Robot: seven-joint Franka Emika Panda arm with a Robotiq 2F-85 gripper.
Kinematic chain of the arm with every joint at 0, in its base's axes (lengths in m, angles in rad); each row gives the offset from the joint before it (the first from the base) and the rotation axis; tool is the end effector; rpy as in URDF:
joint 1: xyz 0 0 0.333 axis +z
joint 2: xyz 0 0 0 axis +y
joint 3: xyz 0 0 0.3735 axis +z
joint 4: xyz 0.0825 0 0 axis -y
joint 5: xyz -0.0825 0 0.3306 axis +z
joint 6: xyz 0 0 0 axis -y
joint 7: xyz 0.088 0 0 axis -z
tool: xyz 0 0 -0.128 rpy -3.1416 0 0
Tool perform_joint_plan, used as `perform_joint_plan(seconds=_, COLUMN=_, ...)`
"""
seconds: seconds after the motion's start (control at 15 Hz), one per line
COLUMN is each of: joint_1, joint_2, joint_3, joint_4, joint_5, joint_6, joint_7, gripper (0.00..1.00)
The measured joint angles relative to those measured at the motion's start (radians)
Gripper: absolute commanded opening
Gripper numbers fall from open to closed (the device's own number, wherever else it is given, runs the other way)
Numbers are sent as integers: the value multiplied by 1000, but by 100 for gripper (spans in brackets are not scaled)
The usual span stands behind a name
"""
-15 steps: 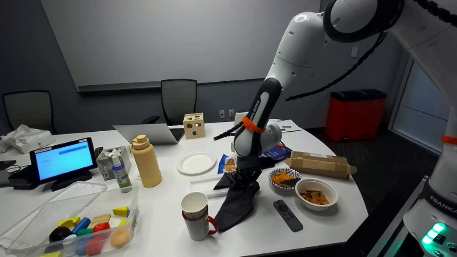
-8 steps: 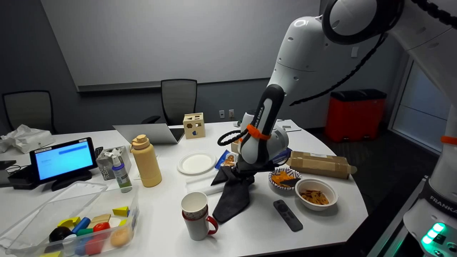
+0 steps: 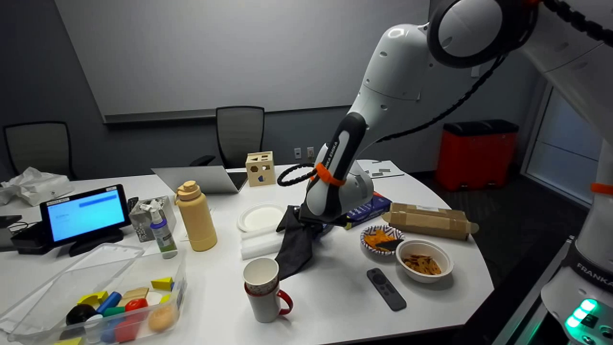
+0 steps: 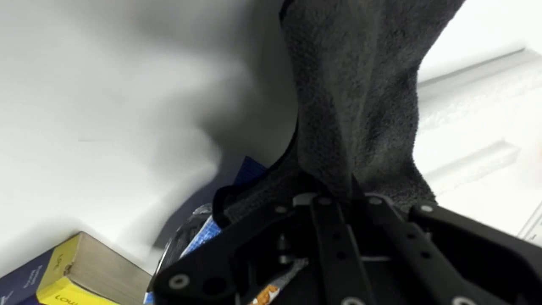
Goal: Use the black towel to wipe the counter
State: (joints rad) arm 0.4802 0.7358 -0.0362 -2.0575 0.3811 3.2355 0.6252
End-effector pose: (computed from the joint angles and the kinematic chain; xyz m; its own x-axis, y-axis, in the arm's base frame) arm 0.5840 0.2395 0.1926 0.7925 -0.5451 0.2735 -0.4567 -0.8277 -0.3262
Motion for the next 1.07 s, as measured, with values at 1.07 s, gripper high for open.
perform_joint_plan(seconds=1.07, joint_1=395, joint_2=-281, joint_3=-362, joint_4=-228, joint_5=-221, joint_6=-478, joint_7=123, gripper=2)
